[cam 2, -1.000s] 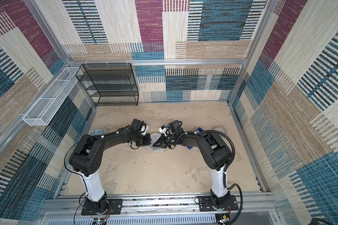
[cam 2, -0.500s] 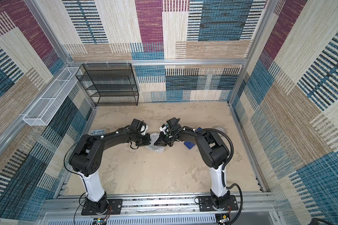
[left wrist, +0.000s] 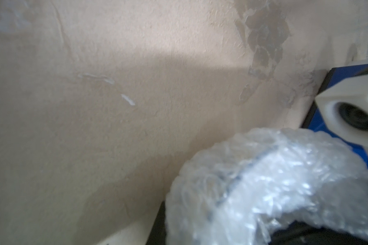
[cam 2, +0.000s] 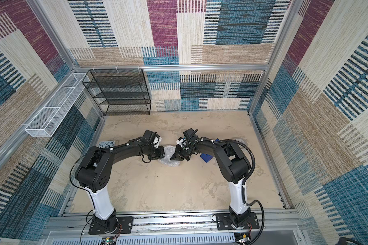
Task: Wrap bowls in bubble wrap
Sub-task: Stick the tape on the bubble wrap.
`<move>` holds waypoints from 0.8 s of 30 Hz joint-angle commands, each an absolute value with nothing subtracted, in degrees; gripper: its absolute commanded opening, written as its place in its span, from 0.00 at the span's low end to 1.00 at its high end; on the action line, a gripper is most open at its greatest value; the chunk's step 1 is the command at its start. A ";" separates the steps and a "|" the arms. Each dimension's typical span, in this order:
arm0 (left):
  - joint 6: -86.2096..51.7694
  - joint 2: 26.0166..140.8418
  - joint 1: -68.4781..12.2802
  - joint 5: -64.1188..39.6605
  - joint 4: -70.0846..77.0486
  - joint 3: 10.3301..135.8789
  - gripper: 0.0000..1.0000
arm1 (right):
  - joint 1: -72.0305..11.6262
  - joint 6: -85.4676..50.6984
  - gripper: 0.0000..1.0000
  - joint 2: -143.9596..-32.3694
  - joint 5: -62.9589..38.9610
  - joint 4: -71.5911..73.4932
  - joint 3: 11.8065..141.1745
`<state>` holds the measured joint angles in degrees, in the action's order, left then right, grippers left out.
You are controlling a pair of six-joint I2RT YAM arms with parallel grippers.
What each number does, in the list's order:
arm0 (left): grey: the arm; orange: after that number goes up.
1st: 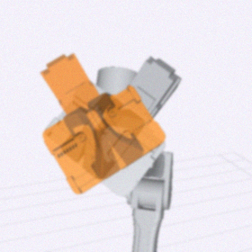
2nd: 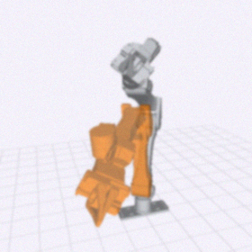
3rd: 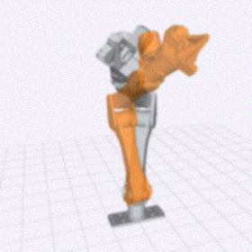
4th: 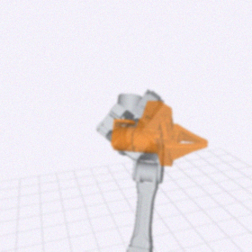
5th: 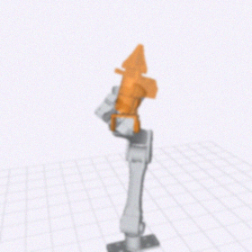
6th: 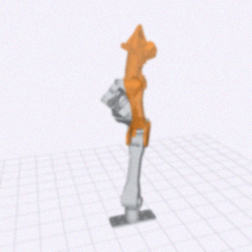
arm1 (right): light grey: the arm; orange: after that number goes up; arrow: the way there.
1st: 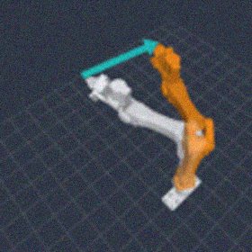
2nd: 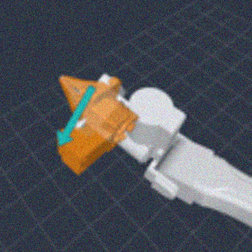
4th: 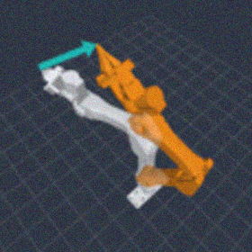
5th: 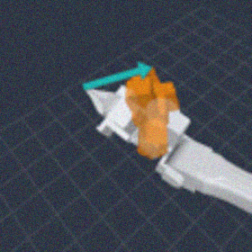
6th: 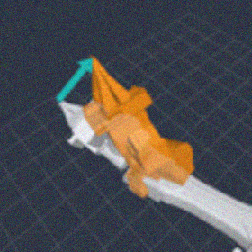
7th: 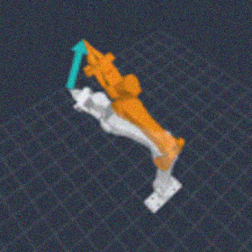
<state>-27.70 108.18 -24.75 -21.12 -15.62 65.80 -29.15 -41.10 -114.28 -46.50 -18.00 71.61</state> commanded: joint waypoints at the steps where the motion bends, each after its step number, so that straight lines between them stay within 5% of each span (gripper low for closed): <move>1: -26.63 108.02 -24.56 -21.43 -14.85 66.22 0.00 | -28.94 -40.77 0.33 -113.69 -42.33 -22.44 72.92; 6: -26.67 108.30 -24.64 -21.32 -14.94 66.51 0.00 | -28.92 -40.00 0.57 -112.14 -38.53 -25.17 75.77; 17: -26.40 108.63 -24.69 -20.83 -15.64 67.10 0.00 | -28.92 -39.36 0.60 -107.98 -35.46 -27.18 75.36; 24: -26.27 108.71 -24.63 -20.58 -15.64 67.05 0.00 | -29.08 -40.69 0.49 -102.55 -37.89 -20.92 74.09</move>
